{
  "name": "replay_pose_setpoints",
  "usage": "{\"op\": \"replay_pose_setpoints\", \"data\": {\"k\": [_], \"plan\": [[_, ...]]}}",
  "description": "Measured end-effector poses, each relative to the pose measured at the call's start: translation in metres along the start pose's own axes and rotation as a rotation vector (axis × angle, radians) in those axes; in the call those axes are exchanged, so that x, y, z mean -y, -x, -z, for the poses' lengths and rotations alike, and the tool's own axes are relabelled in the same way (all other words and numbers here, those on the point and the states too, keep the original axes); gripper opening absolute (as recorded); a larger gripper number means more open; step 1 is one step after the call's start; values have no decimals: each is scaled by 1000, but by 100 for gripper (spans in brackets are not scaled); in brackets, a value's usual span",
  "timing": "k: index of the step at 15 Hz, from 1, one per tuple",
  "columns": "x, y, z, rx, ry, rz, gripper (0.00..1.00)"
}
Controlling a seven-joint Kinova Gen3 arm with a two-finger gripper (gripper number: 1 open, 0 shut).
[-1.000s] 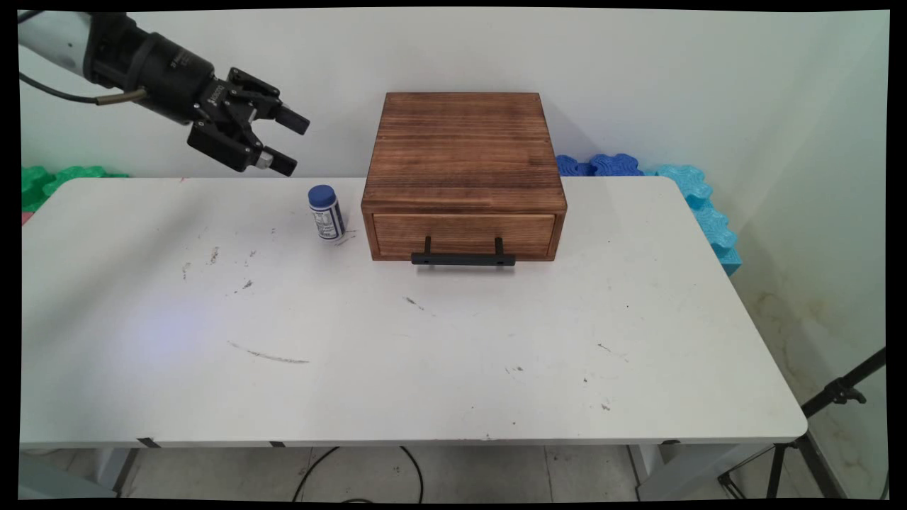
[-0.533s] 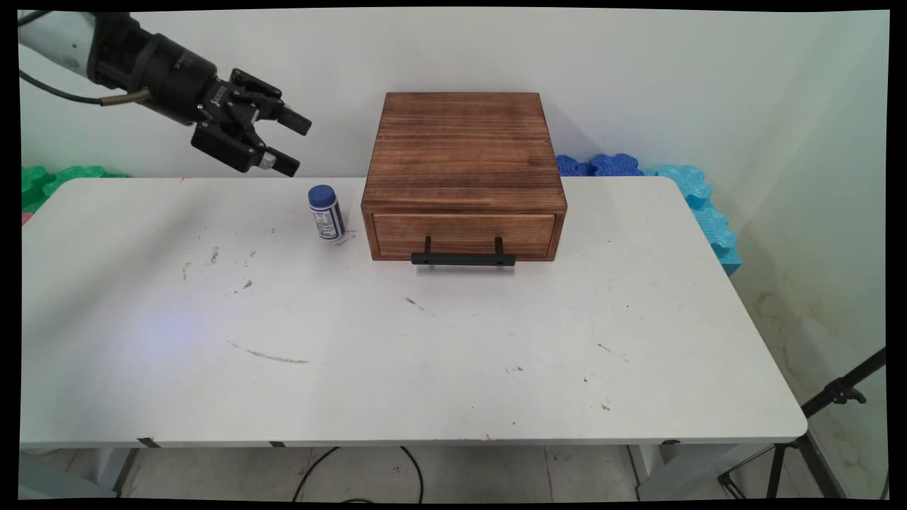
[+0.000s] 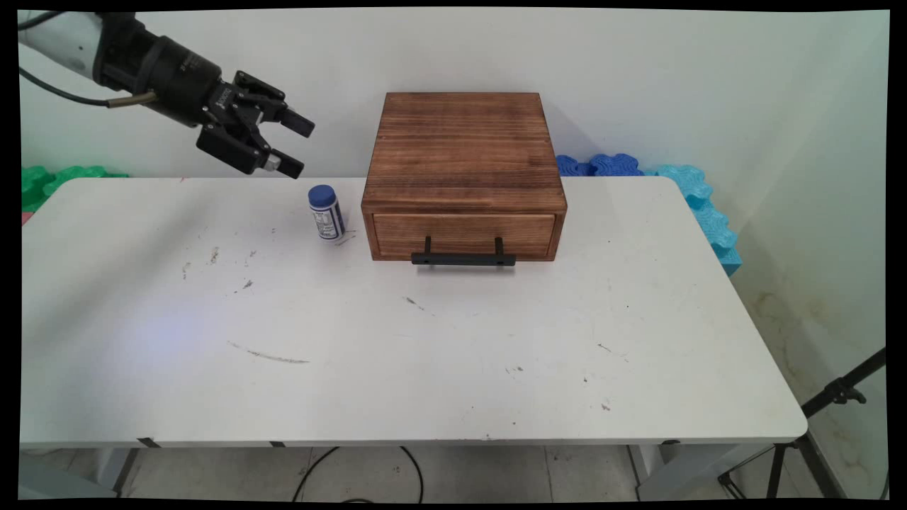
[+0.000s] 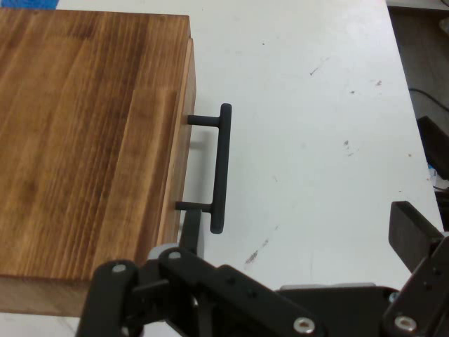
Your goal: Open the drawer
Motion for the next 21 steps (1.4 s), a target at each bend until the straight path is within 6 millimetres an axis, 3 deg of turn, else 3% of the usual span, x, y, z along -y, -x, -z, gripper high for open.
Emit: {"op": "replay_pose_setpoints", "data": {"k": [4,11,21], "plan": [[-4,-9,-10,19,6,14,100],[-9,-42,-43,43,16,43,100],[-7,-85,-117,174,11,1,100]]}}
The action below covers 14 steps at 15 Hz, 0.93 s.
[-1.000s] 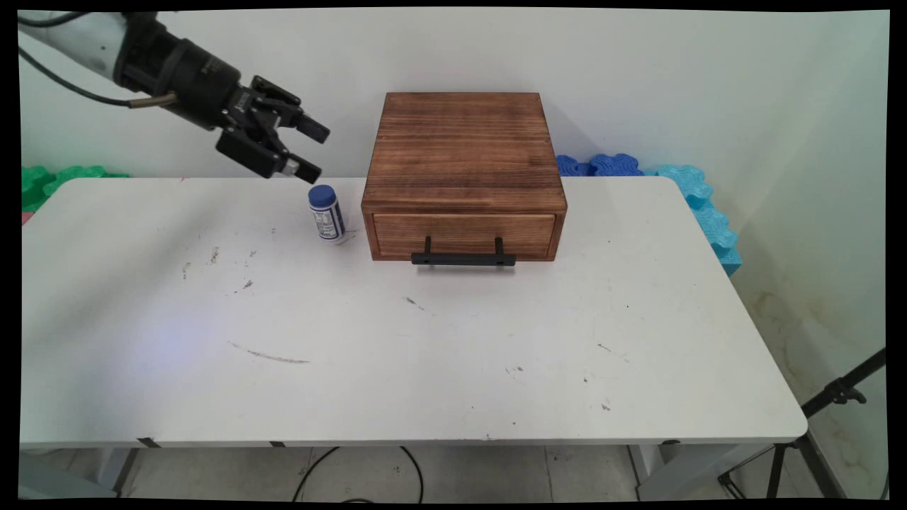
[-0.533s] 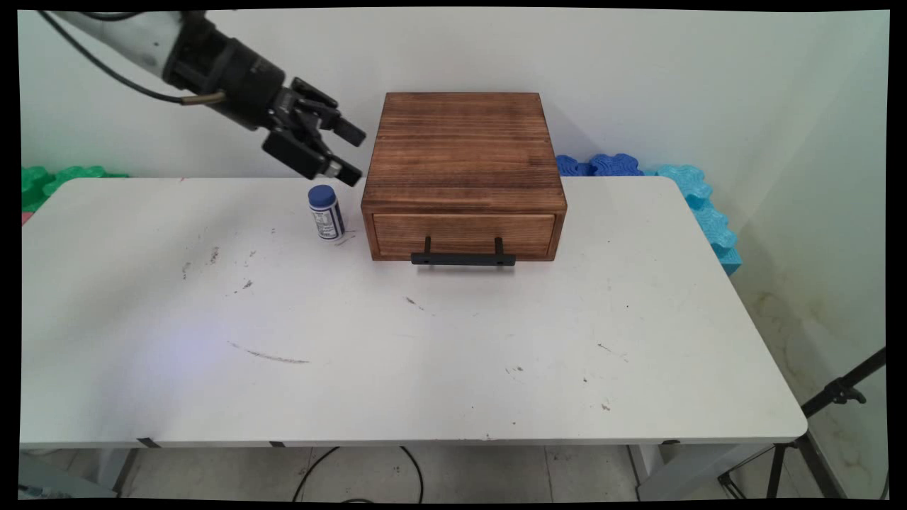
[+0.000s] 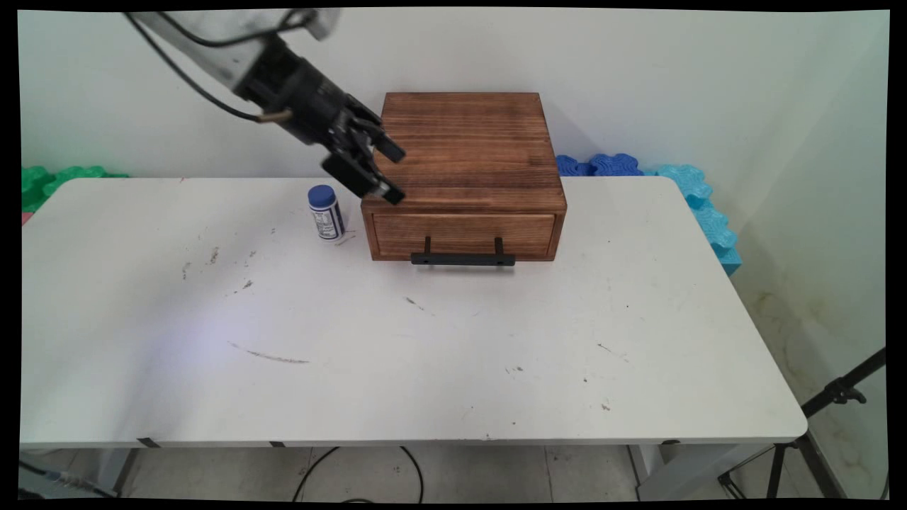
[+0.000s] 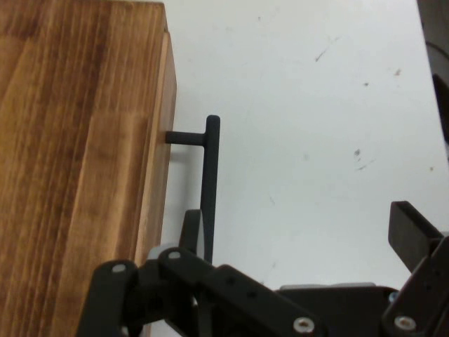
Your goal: Open the drawer
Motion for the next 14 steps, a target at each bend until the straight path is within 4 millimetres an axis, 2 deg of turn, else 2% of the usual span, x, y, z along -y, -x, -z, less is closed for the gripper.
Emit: {"op": "replay_pose_setpoints", "data": {"k": [5,14], "plan": [[5,-19,-48,88,-15,-42,100],[1,-22,-106,197,-28,-101,100]]}}
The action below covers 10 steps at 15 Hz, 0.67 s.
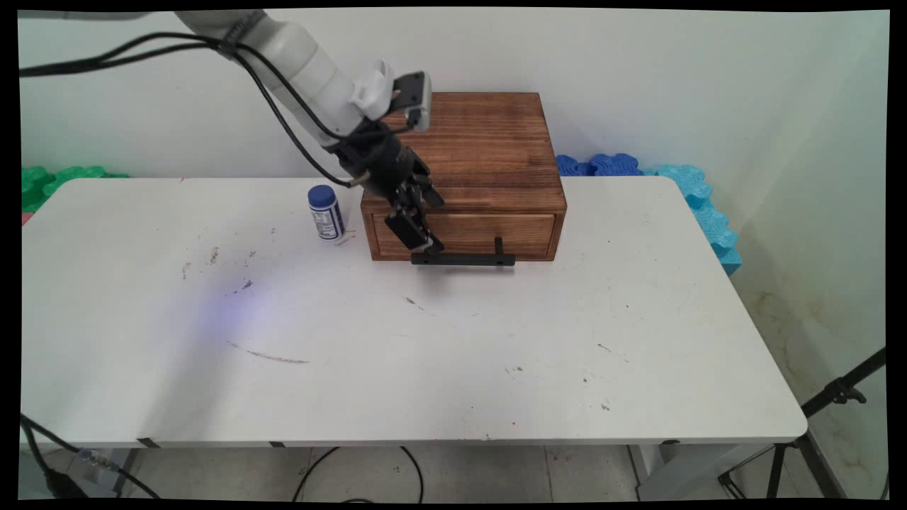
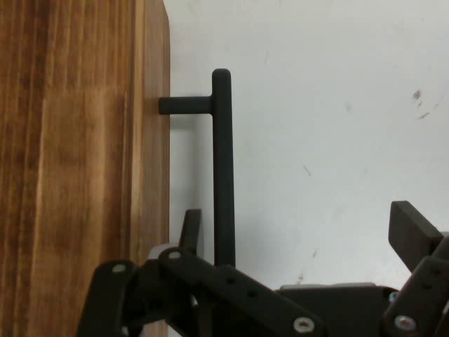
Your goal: Open the drawer
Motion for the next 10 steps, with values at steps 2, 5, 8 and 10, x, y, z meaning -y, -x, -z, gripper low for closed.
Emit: {"op": "replay_pose_setpoints", "data": {"k": [2,5,8,10], "plan": [[-3,-1,-13,19,-6,-13,100],[-5,-2,-29,43,-22,-28,100],[-7,-2,-44,62,-35,-30,100],[-8,-1,-52,71,-40,-28,100]]}}
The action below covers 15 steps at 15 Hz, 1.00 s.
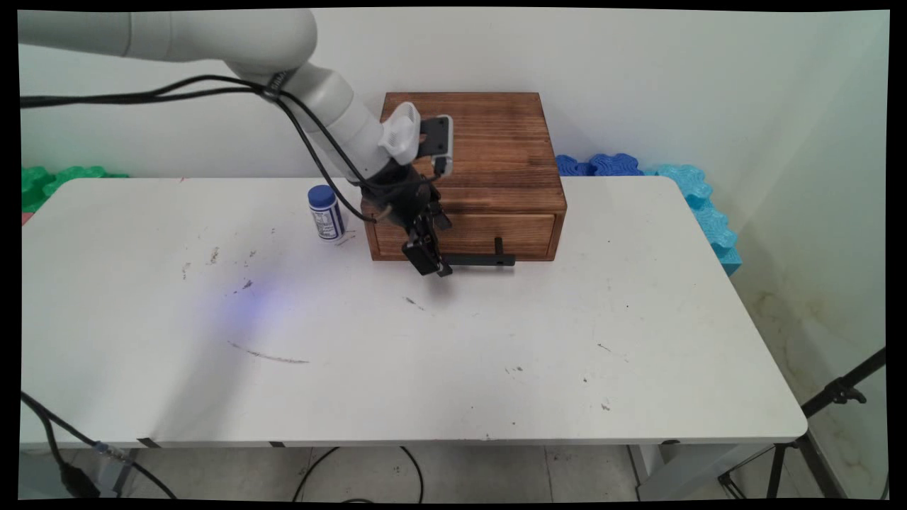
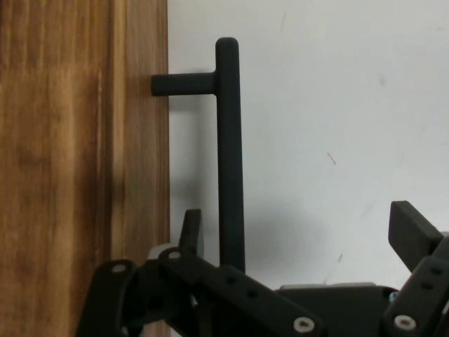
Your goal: Open the drawer
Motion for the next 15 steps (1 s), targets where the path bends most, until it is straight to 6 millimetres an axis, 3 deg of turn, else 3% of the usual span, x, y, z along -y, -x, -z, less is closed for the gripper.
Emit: {"op": "replay_pose_setpoints", "data": {"k": [15], "plan": [[-3,-5,-52,32,-16,40,100]]}}
